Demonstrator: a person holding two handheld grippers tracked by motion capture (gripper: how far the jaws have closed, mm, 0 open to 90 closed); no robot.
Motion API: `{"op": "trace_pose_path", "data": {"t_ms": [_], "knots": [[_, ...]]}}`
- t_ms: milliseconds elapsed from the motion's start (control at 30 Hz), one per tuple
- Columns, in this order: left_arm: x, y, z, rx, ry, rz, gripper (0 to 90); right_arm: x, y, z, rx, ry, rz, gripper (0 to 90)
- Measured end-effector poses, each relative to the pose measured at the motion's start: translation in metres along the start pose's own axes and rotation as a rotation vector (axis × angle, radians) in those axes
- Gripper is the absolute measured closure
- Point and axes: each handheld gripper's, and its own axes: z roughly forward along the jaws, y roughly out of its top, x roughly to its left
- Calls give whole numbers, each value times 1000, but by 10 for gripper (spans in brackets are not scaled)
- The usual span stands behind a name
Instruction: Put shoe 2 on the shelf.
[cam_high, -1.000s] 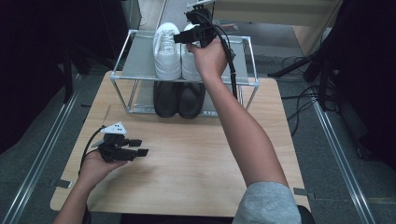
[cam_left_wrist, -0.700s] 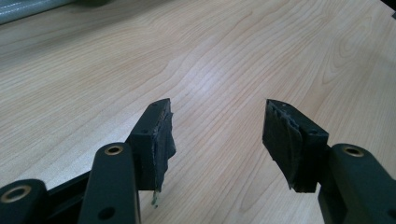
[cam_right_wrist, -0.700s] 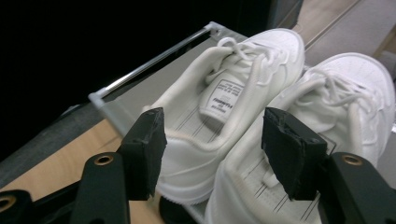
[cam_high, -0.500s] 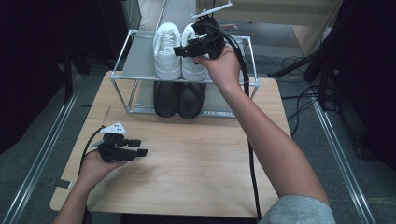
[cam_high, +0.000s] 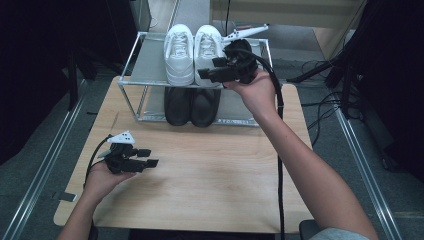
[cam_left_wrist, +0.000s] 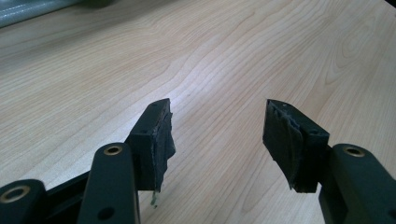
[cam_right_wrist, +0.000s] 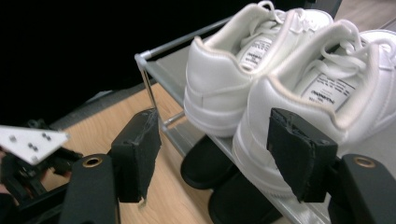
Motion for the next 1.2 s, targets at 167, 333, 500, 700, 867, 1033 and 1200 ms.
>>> {"op": "trace_pose_path", "data": {"t_ms": [167, 333, 500, 700, 867, 1033, 1200], "knots": [[0, 0, 1, 0, 2, 2, 425, -3, -24, -5, 1, 22, 13, 359], [-2, 1, 1, -7, 10, 11, 424, -5, -51, -7, 4, 60, 26, 357], [-4, 2, 1, -12, 8, 17, 421, -8, -90, -6, 18, 103, 24, 359], [-5, 2, 3, -3, 14, 15, 418, -12, -123, -9, 18, 120, 49, 361], [-5, 2, 3, 0, 18, 23, 415, -12, -146, -17, -6, 114, 37, 365], [-6, 2, 4, 4, 19, 24, 411, -12, -171, -22, -2, 109, 26, 363], [-7, 2, 6, 1, -2, 16, 405, -13, -196, -28, 2, 113, 35, 361]]}}
